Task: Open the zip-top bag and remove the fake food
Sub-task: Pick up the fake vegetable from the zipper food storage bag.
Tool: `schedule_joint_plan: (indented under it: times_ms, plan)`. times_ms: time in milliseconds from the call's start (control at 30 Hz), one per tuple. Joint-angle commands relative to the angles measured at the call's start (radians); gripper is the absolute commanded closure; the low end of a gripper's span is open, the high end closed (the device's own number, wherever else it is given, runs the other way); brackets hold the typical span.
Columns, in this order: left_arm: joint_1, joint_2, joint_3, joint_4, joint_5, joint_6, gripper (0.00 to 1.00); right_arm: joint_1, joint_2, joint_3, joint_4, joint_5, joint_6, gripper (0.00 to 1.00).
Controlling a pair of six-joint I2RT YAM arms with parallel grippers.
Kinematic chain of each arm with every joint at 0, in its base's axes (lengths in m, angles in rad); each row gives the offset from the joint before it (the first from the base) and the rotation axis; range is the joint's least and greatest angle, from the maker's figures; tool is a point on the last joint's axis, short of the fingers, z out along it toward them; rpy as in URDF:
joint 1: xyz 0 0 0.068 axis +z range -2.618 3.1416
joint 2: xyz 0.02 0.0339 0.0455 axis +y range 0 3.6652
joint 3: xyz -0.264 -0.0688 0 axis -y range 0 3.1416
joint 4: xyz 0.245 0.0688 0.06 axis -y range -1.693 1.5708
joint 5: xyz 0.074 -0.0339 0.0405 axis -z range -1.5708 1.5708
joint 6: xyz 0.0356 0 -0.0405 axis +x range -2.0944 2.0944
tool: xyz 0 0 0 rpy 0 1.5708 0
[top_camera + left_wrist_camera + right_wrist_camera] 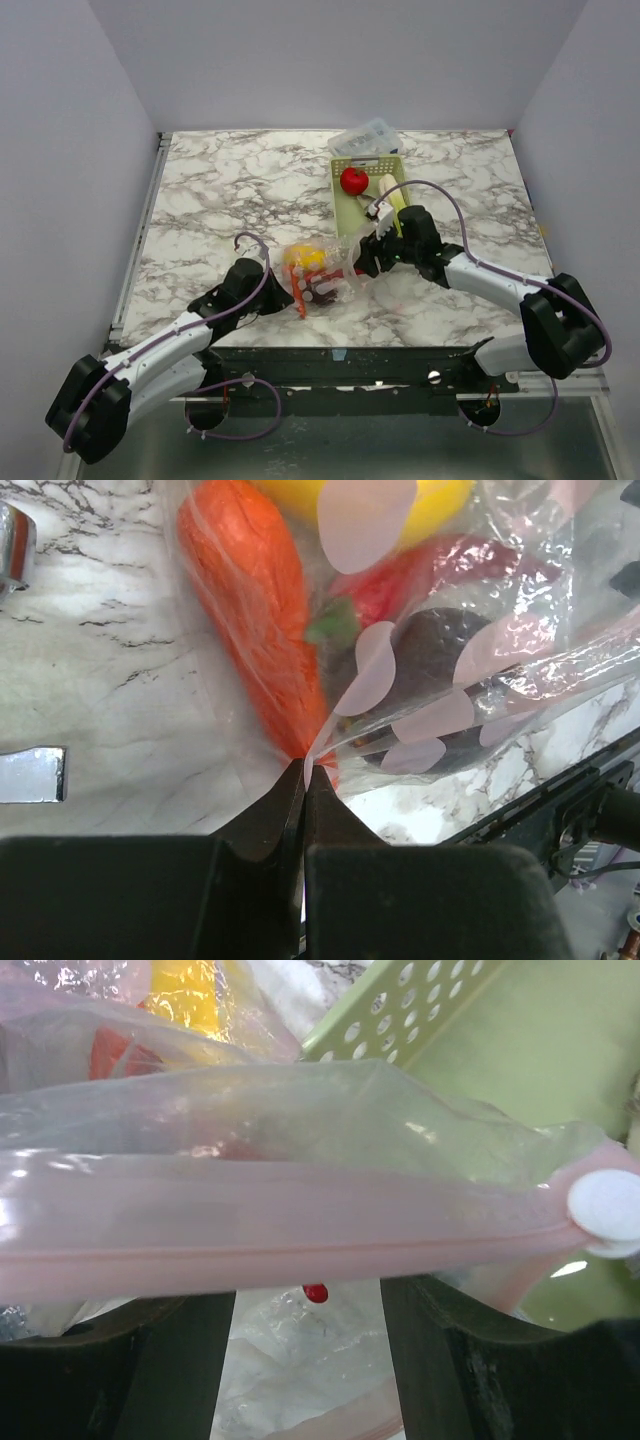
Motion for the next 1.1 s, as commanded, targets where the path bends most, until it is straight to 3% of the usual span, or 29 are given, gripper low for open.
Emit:
schedule_joint_plan:
  times_ms: [0, 200, 400, 733, 933, 1067]
  plan:
    - [0.008, 0.047, 0.005, 0.023, 0.007, 0.01, 1.0, 0.009, 0.065, 0.028, -0.017, -0.092, -0.107, 0.4]
    - [0.008, 0.098, -0.005, 0.057, 0.021, 0.014, 1.0, 0.061, 0.077, 0.024, -0.029, -0.128, -0.209, 0.42]
    - [0.008, 0.124, -0.007, 0.083, 0.028, 0.013, 1.0, 0.077, 0.132, 0.064, -0.176, -0.252, -0.401, 0.42]
    - [0.008, 0.126, -0.01, 0.087, 0.026, 0.021, 1.0, 0.125, 0.247, 0.12, -0.17, -0.107, -0.42, 0.45]
    - [0.009, 0.122, -0.025, 0.105, 0.027, 0.014, 1.0, 0.148, 0.298, 0.148, -0.183, -0.043, -0.415, 0.58]
    - [0.009, 0.103, -0.037, 0.11, 0.02, 0.013, 1.0, 0.148, 0.297, 0.161, -0.196, -0.01, -0.394, 0.54]
